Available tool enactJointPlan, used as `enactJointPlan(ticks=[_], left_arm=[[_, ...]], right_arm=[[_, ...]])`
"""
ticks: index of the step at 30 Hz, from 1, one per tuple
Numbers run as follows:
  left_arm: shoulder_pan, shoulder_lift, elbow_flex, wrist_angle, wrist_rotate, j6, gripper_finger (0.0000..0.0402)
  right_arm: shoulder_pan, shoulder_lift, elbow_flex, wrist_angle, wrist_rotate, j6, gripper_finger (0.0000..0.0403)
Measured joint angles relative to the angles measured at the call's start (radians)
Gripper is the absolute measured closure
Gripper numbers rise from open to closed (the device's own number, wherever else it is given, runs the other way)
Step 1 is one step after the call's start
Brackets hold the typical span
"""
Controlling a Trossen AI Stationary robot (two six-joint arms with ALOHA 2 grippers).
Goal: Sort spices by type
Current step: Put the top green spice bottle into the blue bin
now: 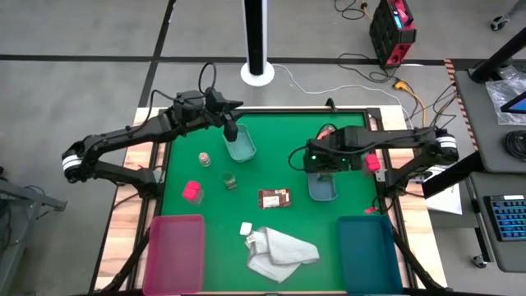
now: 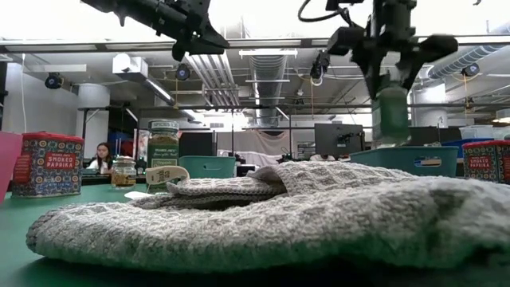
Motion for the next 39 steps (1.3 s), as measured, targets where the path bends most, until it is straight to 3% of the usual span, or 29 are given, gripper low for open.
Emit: enactJointPlan(ticks=[19, 23, 30, 35, 39], left_arm=[[0.001, -0.059, -0.001, -0.102, -0.001, 0.095, 0.0276], [0.001, -0.068, -0.001, -0.11, -0.001, 0.099, 0.0276], [0.001, -0.067, -0.001, -0.123, -0.001, 0.112, 0.0276], [0.001, -0.067, -0.001, -0.147, -0.001, 0.112, 0.0276], [0.001, -0.073, -0.001, -0.142, -0.001, 0.114, 0.0276]], right_arm=[[0.002, 0.02, -0.239, 0.249, 0.045, -0.004, 0.0208], [0.002, 0.02, -0.242, 0.249, 0.067, -0.006, 0.0201], [0.002, 0.02, -0.242, 0.249, 0.071, -0.001, 0.014], [0.0, 0.008, -0.212, 0.21, 0.051, -0.019, 0.0142], [0.0, 0.001, -0.129, 0.064, 0.01, -0.047, 0.0154]])
